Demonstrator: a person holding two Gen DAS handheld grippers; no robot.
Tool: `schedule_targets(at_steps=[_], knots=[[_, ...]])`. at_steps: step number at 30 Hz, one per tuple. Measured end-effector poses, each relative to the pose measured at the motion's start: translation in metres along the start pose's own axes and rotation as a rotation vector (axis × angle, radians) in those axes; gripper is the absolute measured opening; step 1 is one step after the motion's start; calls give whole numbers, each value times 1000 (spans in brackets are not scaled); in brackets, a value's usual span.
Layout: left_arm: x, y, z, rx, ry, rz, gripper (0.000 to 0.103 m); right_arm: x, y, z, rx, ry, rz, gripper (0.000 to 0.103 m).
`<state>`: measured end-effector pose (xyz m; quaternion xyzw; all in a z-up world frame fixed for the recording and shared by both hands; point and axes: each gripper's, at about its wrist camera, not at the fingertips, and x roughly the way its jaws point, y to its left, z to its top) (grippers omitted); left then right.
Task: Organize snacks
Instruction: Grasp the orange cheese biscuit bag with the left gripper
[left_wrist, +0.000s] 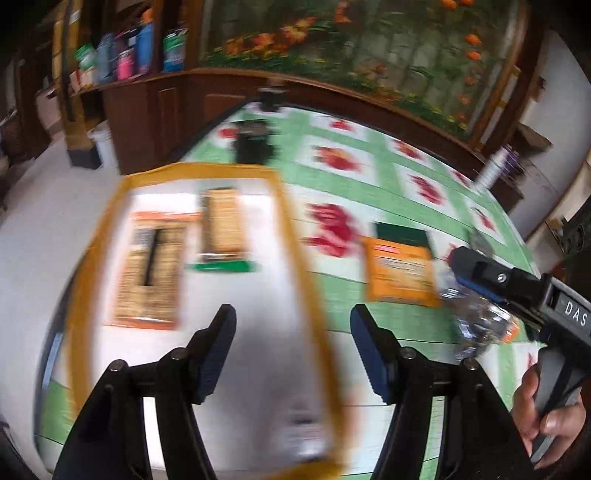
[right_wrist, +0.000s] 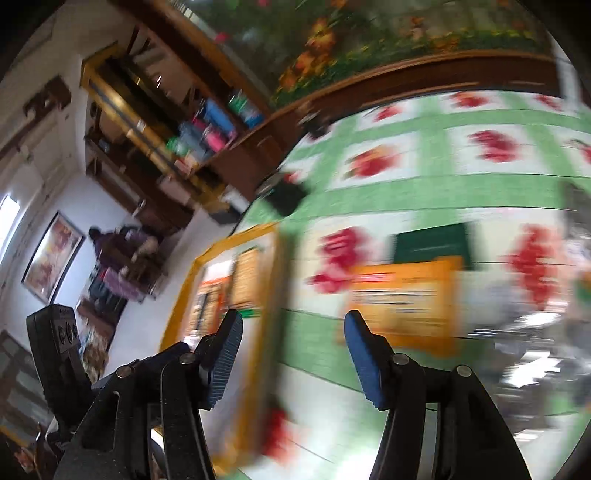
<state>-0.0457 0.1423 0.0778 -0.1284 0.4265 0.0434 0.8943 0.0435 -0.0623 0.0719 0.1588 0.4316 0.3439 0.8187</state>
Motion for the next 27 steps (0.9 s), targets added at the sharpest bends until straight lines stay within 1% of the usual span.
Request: schedule_targets(at_steps=[2,3,5,6,7,8,9,10,11,12,15,17,18,20,21,22,24,25,27], knots=[[12,-32,3,38,17,8,65,-30,-28,1,12,-45,-34,63],[16,-40,6,38,27,7,66,-46,-44,1,13,-78,-55,63],[34,-65,15,32,74,-26,72,-69,-69,-2,19,-128,-63,64],[43,-73,21,27,91,-16,77,-80,-84,-4,29,-153,-48,64],[49,-79,24,22,99,1,78,-87,-96,-7,39,-173,-31,64],[56,-87,29,21,102,21,78,-91,-105,-8,62,-175,-33,64],[66,-97,35,40,103,45,85,-92,-117,-6,120,-161,-37,66],[73,-104,38,63,113,85,87,-97,-126,-4,166,-165,13,66],[84,-113,42,87,125,147,87,-98,-131,-2,187,-166,46,68],[90,-116,44,100,132,172,87,-99,-136,-1,217,-162,79,68],[110,-125,44,124,172,223,87,-98,-140,0,256,-150,117,68],[117,-124,42,132,170,256,88,-97,-140,0,263,-147,131,70],[120,-122,41,125,162,266,91,-97,-140,-2,272,-146,144,71],[123,-120,41,106,150,236,94,-97,-140,-4,279,-140,172,74],[128,-120,40,101,162,212,94,-97,-138,-5,275,-135,180,74],[135,-121,39,100,181,196,95,-96,-137,-6,269,-133,179,74],[141,-121,35,92,182,175,99,-95,-135,-7,257,-130,169,74],[143,-122,34,89,186,169,99,-94,-134,-8,254,-129,165,74],[142,-118,27,67,159,151,99,-92,-133,-8,245,-122,153,75]])
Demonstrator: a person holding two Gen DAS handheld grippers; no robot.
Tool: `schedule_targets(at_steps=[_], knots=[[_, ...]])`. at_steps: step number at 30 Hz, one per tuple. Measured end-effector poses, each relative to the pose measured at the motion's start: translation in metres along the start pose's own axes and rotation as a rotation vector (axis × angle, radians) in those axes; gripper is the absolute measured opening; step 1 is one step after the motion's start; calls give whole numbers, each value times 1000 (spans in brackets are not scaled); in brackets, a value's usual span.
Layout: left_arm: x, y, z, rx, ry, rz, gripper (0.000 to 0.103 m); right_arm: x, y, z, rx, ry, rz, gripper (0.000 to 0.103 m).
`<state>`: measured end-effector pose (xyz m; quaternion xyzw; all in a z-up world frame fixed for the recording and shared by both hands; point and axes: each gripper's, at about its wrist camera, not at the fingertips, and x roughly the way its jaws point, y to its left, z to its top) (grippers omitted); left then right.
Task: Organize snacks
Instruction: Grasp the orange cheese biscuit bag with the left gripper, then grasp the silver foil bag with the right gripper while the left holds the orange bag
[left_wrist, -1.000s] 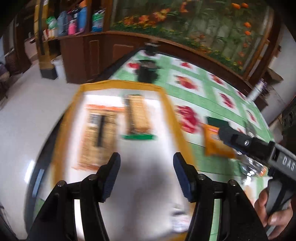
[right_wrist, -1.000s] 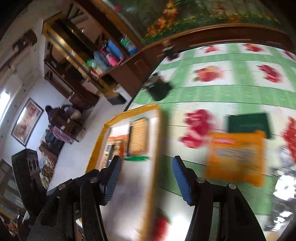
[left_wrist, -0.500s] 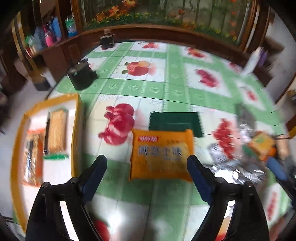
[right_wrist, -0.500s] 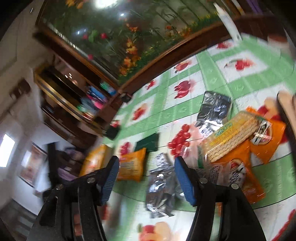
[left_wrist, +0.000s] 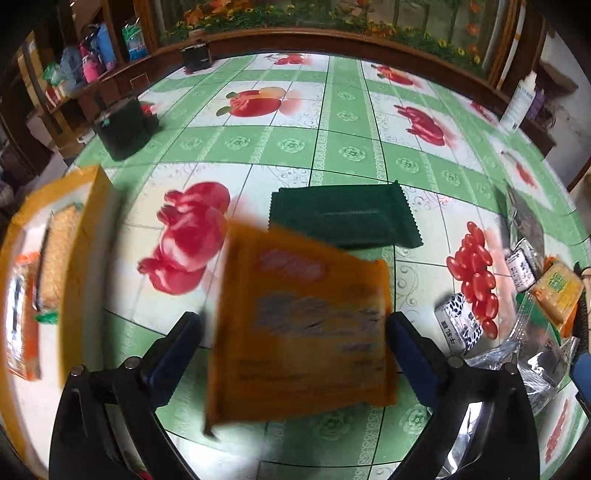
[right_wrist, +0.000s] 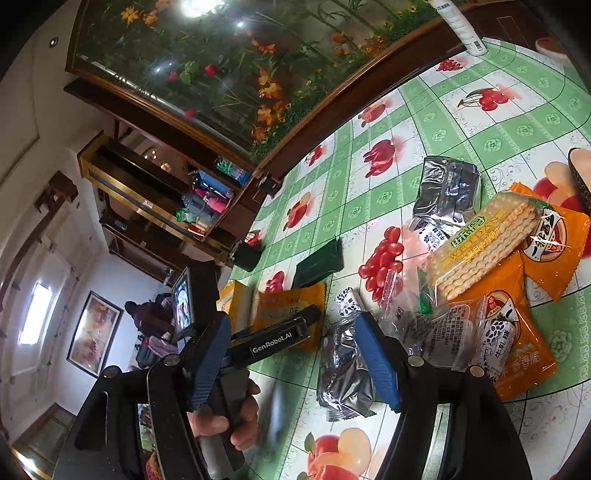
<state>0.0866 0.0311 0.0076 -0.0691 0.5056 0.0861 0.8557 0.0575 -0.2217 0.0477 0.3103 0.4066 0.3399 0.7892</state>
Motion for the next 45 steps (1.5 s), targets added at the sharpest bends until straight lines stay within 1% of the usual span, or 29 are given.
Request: schedule_targets(at_steps=[2,3,4,5,7,10,11,14,16,21,23,26,27,28,30,31,32,35,39,42,45], knots=[[-2,1,-3,8,-27,-6,95,4,1,0,-17,7,-33,75],[-6,1,-7,14,-56,-22,80,7,2,-1,-32,10,-60,75],[-12,2,-11,20,-95,-26,70,9,3,-1,-47,14,-80,75],[-15,4,-12,18,-112,-31,69,11,4,-2,-60,20,-94,75],[-16,11,-16,-2,-127,-77,67,18,7,-4,-97,38,-126,77],[-23,19,-14,-12,-148,-113,66,31,15,-11,-170,79,-173,78],[-25,20,-14,-14,-156,-115,66,38,21,-16,-209,101,-201,78],[-25,20,-15,-9,-155,-91,66,56,27,-26,-296,153,-277,78],[-28,22,-15,-21,-159,-103,65,69,28,-35,-351,188,-333,78],[-46,30,-16,-38,-247,-25,65,93,30,-51,-452,246,-417,78],[-49,33,-15,-45,-254,-24,65,99,34,-57,-505,238,-474,81],[-49,34,-13,-49,-247,-28,65,110,41,-70,-619,235,-577,83],[-49,35,-13,-49,-243,-31,65,111,43,-73,-646,219,-593,83],[-49,35,-13,-48,-242,-35,65,111,43,-74,-645,212,-596,82],[-51,34,-14,-46,-247,-36,65,107,42,-72,-629,204,-585,68],[-52,35,-14,-47,-250,-38,65,104,41,-70,-625,197,-587,66],[-52,34,-14,-47,-251,-41,65,102,41,-69,-611,194,-577,65],[-53,34,-15,-49,-256,-50,65,91,40,-62,-540,167,-500,64],[-56,35,-16,-52,-264,-60,65,74,47,-56,-519,78,-468,64],[-56,34,-16,-52,-261,-67,65,67,46,-51,-484,53,-451,64],[-56,31,-17,-43,-262,-68,65,64,46,-49,-454,46,-433,64]])
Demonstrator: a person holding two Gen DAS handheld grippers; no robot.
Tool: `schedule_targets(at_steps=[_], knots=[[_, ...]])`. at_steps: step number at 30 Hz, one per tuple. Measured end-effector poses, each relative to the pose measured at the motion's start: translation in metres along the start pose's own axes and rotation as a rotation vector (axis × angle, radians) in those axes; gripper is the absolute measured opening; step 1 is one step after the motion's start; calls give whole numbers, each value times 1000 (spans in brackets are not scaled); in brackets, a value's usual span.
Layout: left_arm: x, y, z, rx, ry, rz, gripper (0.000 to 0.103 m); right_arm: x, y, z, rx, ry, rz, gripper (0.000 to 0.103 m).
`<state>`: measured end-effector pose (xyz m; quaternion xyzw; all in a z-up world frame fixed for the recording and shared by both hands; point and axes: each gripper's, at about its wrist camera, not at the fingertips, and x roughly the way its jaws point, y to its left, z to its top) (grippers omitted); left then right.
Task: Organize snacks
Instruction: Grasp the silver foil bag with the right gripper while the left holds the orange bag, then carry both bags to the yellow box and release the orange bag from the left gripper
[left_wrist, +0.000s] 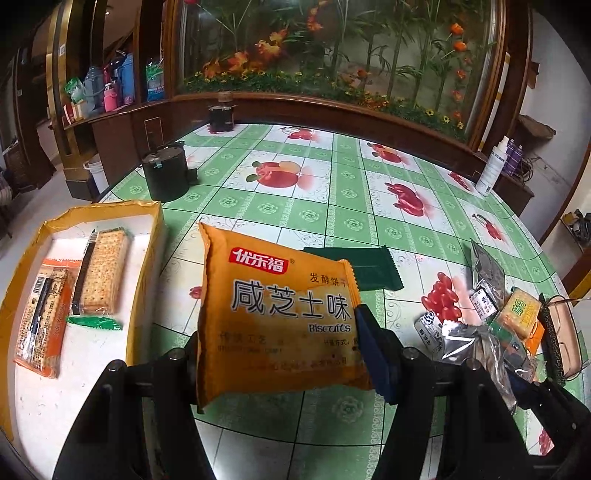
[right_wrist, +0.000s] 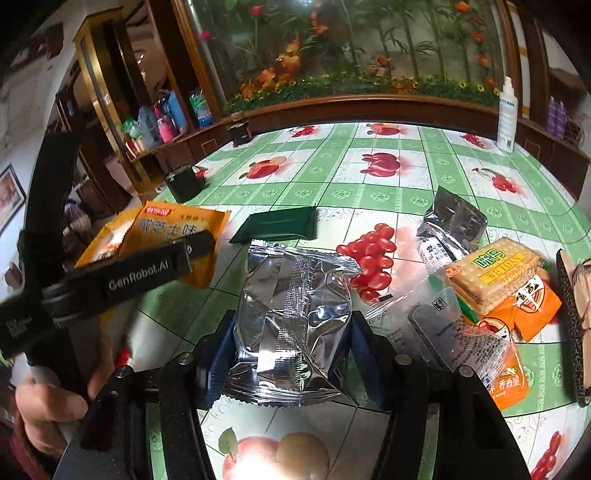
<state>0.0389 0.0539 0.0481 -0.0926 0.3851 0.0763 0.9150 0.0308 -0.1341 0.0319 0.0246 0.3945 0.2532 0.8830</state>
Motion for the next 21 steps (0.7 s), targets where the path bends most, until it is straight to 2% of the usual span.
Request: schedule_targets(at_steps=[14,21], knots=[[-10,-8,-6,6,-16,-59,65,-3,-11,6,58,-16,5,64],[-29,-9,-17,-2,-18,-82,65,-7,-13,7,61,-36,-2,64]])
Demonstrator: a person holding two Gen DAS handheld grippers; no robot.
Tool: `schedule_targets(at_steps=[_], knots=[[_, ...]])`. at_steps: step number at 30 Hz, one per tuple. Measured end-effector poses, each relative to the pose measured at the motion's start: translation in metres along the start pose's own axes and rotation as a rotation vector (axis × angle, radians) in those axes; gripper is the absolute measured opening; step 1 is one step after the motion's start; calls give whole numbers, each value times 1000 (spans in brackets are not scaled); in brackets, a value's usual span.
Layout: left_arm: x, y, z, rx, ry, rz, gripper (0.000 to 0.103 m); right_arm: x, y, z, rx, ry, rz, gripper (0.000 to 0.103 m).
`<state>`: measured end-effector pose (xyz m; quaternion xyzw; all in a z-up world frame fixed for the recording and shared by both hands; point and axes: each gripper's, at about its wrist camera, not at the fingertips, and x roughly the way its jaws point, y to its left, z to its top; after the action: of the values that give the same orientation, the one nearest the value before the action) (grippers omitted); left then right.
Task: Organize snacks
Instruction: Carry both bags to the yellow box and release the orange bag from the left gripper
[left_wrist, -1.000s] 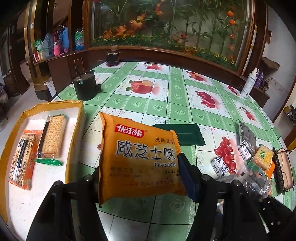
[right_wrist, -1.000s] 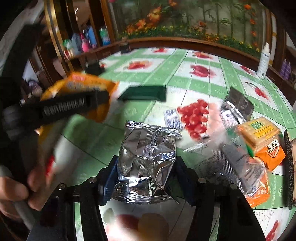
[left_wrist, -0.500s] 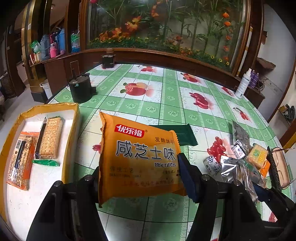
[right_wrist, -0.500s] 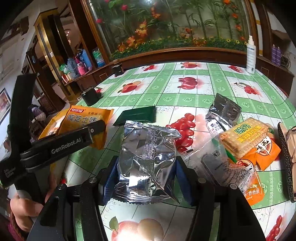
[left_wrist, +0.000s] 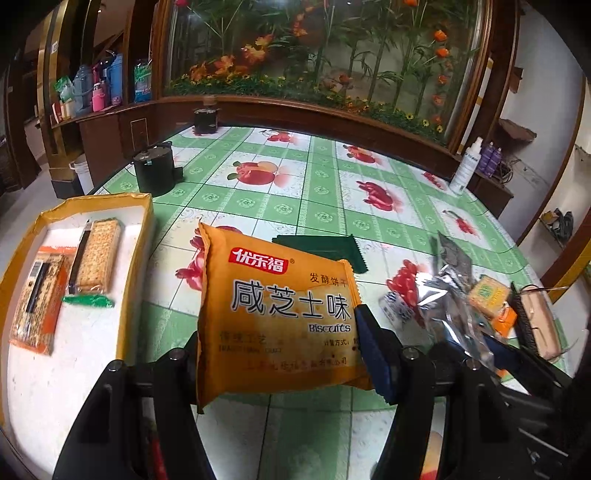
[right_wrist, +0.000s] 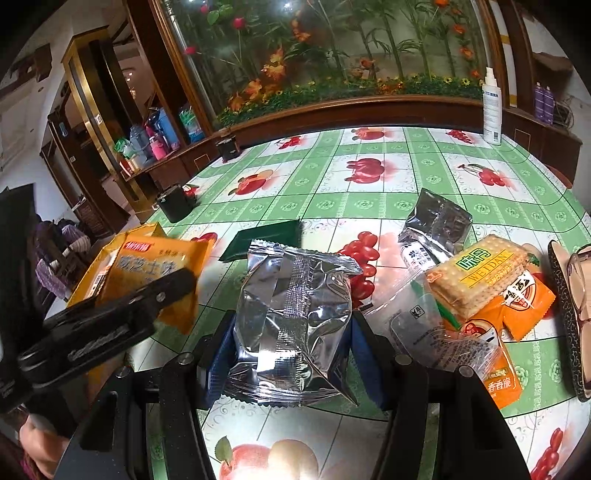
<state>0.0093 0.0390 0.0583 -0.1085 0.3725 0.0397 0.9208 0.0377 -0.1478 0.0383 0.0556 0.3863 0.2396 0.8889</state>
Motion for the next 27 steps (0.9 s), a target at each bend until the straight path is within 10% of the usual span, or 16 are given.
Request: schedule_targets(at_steps=[27], knots=[[-104,146,-30,-156,-103,54,65,-12,78,-14,-39,-95,70,64]])
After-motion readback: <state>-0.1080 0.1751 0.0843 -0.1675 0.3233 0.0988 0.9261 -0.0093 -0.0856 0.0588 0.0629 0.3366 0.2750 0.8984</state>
